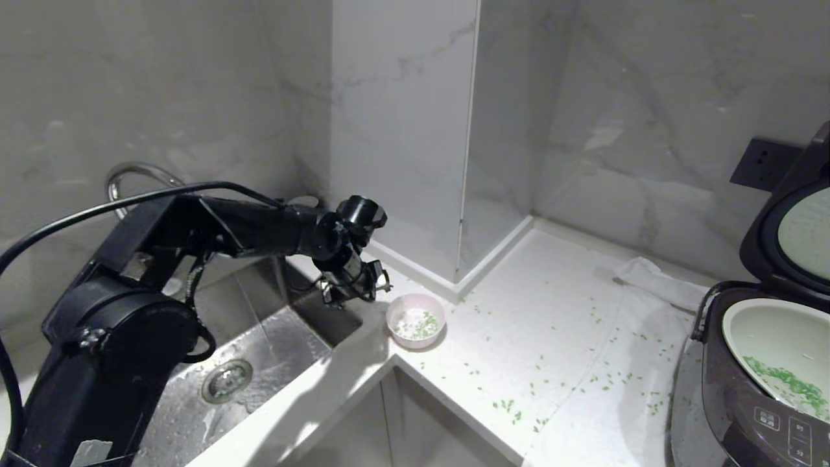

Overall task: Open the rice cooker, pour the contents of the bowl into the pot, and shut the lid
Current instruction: Place the bowl on the table, then turn off the tap

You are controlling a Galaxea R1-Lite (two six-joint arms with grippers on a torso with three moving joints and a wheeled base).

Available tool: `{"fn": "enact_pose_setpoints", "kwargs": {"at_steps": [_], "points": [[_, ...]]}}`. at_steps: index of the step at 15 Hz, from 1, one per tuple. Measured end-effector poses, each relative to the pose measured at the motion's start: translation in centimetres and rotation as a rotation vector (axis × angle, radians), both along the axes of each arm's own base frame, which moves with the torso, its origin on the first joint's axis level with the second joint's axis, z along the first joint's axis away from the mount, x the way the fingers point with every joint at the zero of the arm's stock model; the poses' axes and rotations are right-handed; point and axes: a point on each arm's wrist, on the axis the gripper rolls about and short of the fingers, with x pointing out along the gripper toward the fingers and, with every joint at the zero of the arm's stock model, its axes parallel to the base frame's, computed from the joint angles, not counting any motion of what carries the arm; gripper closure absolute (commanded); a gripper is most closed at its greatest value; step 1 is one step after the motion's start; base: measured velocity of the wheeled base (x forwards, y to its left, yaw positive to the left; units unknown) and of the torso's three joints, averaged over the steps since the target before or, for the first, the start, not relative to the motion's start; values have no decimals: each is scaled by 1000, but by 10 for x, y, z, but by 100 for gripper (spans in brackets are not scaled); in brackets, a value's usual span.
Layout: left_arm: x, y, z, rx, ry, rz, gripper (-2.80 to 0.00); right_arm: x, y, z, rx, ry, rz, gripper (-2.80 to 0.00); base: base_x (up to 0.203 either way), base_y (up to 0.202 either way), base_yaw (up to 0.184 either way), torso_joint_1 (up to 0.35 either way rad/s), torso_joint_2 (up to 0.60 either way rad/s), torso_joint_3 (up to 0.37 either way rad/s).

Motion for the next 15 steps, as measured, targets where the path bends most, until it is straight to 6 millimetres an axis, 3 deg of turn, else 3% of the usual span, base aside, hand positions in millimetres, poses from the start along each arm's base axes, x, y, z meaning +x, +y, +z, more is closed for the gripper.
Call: {"fn": "enact_pose_setpoints", "kwargs": {"at_steps": [3,6,11,15], "points": [[-9,34,24,-50,9,31,-280,0,0,0,0,0,0,0,0,0,0,0,0,0],[-29,78,35,-73,55,86,-280,0,0,0,0,0,0,0,0,0,0,0,0,0],[-52,186,41,-106,18,220,-280,0,0,0,0,0,0,0,0,0,0,0,0,0],[-69,252,35,-88,25,298,-280,0,0,0,0,0,0,0,0,0,0,0,0,0]]}}
